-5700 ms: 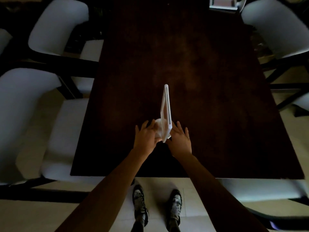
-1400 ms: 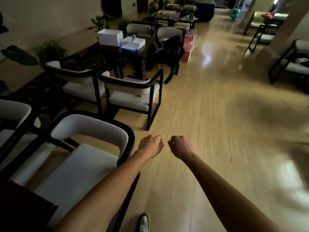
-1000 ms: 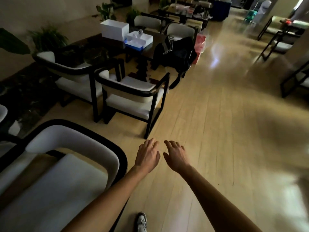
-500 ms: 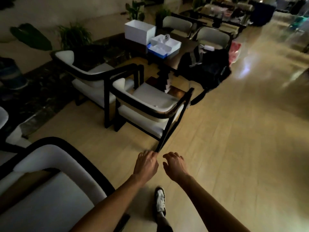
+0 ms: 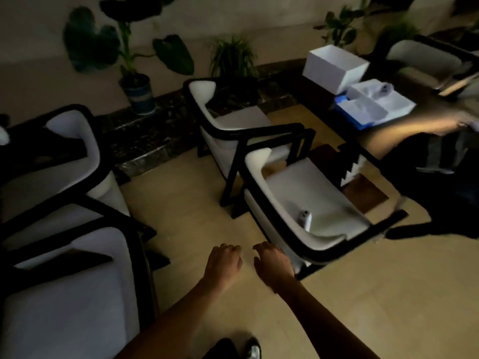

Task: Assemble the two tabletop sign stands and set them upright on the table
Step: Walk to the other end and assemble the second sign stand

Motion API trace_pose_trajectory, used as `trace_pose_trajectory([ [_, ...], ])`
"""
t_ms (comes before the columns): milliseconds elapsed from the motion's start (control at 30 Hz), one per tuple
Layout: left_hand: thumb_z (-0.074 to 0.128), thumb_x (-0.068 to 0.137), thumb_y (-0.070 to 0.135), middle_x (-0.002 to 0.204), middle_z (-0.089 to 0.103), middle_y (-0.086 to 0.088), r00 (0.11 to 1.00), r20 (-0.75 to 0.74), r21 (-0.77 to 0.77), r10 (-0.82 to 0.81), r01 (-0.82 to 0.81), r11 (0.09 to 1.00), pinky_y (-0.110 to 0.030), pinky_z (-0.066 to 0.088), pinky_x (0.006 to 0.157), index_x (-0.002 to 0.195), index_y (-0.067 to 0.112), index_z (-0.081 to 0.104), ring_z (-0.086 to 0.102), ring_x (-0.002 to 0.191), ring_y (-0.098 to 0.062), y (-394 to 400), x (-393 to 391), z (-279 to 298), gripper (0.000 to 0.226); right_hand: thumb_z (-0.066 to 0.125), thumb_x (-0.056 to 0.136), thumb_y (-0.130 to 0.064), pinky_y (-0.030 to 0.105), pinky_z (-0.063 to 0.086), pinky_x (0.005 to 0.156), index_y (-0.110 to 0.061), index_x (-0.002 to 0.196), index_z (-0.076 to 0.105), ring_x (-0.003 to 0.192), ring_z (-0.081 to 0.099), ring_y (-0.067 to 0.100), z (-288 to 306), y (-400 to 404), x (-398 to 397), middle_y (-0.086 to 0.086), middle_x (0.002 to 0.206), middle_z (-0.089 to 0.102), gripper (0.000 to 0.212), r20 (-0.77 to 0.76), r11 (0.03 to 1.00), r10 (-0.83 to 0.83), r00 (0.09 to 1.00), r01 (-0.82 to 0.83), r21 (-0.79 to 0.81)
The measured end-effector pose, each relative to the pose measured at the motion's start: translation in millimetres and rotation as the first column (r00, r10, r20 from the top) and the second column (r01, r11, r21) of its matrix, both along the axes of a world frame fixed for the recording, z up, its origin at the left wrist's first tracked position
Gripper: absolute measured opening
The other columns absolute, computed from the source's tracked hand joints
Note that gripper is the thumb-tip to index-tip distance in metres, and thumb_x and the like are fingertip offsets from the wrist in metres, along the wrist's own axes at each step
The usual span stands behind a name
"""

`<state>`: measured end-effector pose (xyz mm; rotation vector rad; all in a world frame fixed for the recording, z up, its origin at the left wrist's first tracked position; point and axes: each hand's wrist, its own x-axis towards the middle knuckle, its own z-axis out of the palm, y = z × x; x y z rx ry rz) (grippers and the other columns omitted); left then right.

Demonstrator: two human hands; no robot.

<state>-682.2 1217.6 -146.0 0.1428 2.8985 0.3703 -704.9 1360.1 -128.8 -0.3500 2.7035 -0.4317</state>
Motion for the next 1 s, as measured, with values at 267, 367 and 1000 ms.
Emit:
trace_pose_trajectory([
  [267, 0.035, 0.094, 0.024, 0.111, 0.067, -0.008, 0.975, 0.030, -0.057, 0.218, -0.216, 0.975, -0.036, 0.043, 0.090, 0.123, 0.014, 0.051, 0.058, 0.103, -0.024, -65.9, -89.1, -6.4, 0.035, 0.043, 0.093, -0.022, 0.036, 0.038, 0.103, -0.019, 0.131, 0.047, 0.128, 0.043, 0.022, -4.5, -81.4, -124.6, 0.004, 0.137, 0.051, 0.039, 0.023, 0.966, 0.256, 0.966, -0.257, 0.022],
  [367, 0.034, 0.095, 0.026, 0.104, 0.068, -0.008, 0.960, 0.022, -0.042, 0.280, -0.278, 0.960, -0.036, 0.044, 0.089, 0.129, 0.016, 0.046, 0.061, 0.097, -0.023, -96.8, -133.5, -12.2, 0.037, 0.043, 0.093, -0.022, 0.035, 0.039, 0.103, -0.017, 0.131, 0.047, 0.127, 0.044, 0.023, -1.5, -115.0, -171.6, 0.005, 0.136, 0.051, 0.039, 0.028, 0.951, 0.307, 0.951, -0.307, 0.019],
  [1000, 0.036, 0.095, 0.016, 0.105, 0.068, -0.011, 0.794, 0.094, 0.026, 0.600, -0.605, 0.796, -0.031, 0.044, 0.082, 0.103, 0.008, 0.059, 0.063, 0.094, -0.026, -353.9, -344.9, -14.2, 0.026, 0.036, 0.098, -0.023, 0.031, 0.036, 0.101, -0.014, 0.136, 0.039, 0.126, 0.044, 0.024, -6.5, -395.0, -423.8, 0.008, 0.140, 0.046, 0.040, 0.068, 0.765, 0.641, 0.765, -0.644, 0.032],
])
